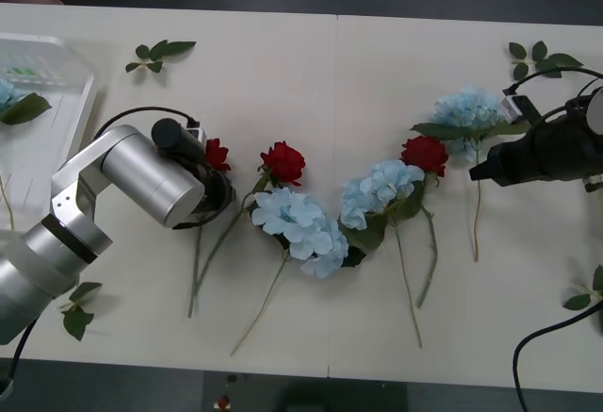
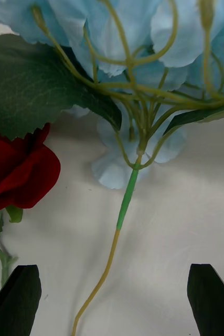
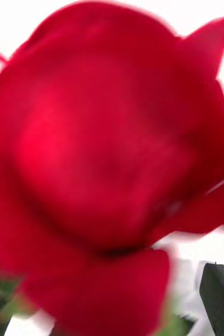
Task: Put the red flowers into the right box and the blue flowers into the left box
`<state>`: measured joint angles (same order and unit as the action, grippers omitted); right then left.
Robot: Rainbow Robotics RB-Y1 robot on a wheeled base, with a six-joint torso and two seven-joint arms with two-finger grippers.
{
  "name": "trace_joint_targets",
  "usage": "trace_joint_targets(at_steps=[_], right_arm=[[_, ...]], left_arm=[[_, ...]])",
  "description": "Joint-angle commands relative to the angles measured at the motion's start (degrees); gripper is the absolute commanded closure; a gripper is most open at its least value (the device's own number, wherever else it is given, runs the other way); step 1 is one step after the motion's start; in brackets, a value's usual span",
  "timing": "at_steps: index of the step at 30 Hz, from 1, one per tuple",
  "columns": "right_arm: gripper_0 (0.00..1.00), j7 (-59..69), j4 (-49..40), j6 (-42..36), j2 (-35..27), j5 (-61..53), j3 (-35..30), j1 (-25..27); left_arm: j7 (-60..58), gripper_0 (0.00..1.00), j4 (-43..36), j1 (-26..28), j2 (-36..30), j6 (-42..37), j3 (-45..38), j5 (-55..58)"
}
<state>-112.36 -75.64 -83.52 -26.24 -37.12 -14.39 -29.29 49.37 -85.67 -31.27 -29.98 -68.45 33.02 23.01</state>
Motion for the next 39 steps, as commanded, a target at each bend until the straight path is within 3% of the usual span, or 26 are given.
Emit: trace_joint_targets(at_steps=[1, 7, 8, 11, 13, 20, 29, 31, 33, 34, 35, 39], right_arm=[[0.19, 1.53, -1.61, 1.34, 1.55, 2.67, -0.81, -1.30], [0.19, 2.23, 0.06, 4.41, 2.34, 4.34, 0.86, -1.30], [0.19, 2.40, 0.94, 5.91, 2.43, 4.34, 1.74, -1.39], [0.19, 2.84, 2.34, 8.37, 2.34, 4.42, 3.05, -1.39], [0.19, 3.11, 2.34, 8.81, 2.34, 4.42, 3.58, -1.39], [0.19, 3.72, 3.40, 8.98, 2.43, 4.51, 3.93, -1.39], [0.21, 3.72, 5.51, 10.83, 2.51, 5.21, 4.28, -1.47], [0.32, 3.72, 5.51, 10.92, 2.43, 5.48, 4.28, -1.47], [0.57, 3.72, 5.51, 10.92, 2.51, 5.57, 4.37, -1.47], [0.89, 3.81, 5.42, 10.92, 2.43, 5.65, 4.46, -1.47], [1.00, 3.81, 5.51, 10.92, 2.43, 5.65, 4.55, -1.47], [1.00, 3.81, 5.42, 10.92, 2.43, 5.74, 4.55, -1.47]], left_arm=[[-0.50, 0.00, 1.91, -3.18, 1.41, 0.77, 0.03, -0.95], [-0.06, 0.02, 2.70, -3.36, 1.50, 1.03, 0.03, -1.13], [-0.06, 0.09, 2.79, -3.36, 1.50, 0.95, 0.21, -1.13], [0.03, 0.44, 3.23, -3.36, 1.50, 1.21, 0.38, -1.13], [0.03, 0.60, 3.23, -3.36, 1.50, 1.12, 0.38, -1.13], [-0.59, 0.97, 3.93, -3.27, 1.41, 1.21, 1.26, -1.04], [-0.33, 1.00, 3.75, -3.36, 0.89, 1.30, 1.09, -2.88], [-0.24, 1.00, 3.14, -3.36, 0.45, 1.30, 0.65, -2.97], [-0.06, 1.00, 2.26, -3.27, -0.17, 1.21, 0.38, -2.97], [-0.06, 1.00, 1.20, -3.27, -0.96, 1.21, 0.21, -2.97], [-0.06, 1.00, -0.20, -3.27, -1.93, 1.21, -0.06, -2.97], [-0.06, 1.00, -5.21, -3.36, -5.44, 1.21, -2.43, 0.02]])
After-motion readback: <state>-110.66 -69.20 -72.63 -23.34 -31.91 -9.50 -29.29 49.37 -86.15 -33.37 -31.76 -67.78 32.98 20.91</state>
